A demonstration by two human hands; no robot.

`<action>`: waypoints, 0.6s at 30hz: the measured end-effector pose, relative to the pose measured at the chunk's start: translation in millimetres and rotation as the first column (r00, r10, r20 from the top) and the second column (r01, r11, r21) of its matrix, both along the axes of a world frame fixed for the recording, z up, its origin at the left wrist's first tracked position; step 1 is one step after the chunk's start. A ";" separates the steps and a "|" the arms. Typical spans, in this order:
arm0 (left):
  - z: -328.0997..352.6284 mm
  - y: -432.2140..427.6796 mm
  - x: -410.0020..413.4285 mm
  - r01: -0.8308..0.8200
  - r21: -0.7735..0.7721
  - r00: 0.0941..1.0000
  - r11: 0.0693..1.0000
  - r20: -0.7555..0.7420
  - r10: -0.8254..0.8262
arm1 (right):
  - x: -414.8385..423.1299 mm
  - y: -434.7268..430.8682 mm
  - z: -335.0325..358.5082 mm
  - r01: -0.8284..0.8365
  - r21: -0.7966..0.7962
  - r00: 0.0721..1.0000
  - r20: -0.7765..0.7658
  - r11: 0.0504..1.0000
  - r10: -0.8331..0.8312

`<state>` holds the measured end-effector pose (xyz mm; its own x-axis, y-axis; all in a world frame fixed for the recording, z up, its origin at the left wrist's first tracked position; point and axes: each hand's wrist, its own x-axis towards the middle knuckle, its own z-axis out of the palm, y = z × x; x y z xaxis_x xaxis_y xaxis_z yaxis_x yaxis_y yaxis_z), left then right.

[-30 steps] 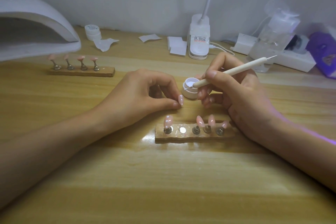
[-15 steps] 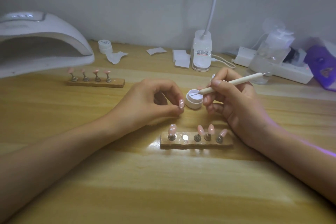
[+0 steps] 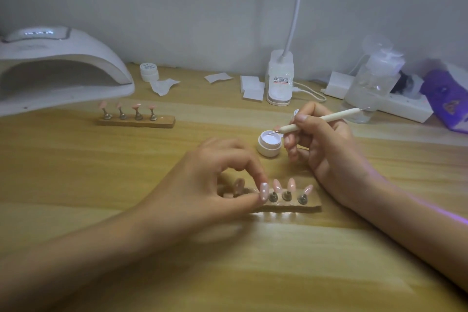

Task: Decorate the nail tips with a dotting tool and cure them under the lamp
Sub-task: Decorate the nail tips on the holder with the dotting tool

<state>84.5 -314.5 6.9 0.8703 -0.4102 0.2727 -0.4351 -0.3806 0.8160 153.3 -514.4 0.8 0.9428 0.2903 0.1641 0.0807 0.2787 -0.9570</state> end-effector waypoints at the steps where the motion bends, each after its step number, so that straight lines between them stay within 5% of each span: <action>1: -2.9 -0.2 0.6 0.003 0.011 1.000 1.000 0.008 -0.003 | 0.3 -0.1 -0.1 -0.002 0.000 1.000 0.001 1.000 0.002; 18: -10.2 7.2 7.6 -0.003 0.199 1.000 0.980 0.021 -0.001 | 2.1 -0.9 -2.3 -0.021 0.003 1.000 -0.008 1.000 0.021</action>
<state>92.1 -307.4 -3.3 0.8656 -0.4573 0.2040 -0.4509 -0.5345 0.7149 155.5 -515.3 -1.5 0.9376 0.3100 0.1573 0.0669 0.2831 -0.9568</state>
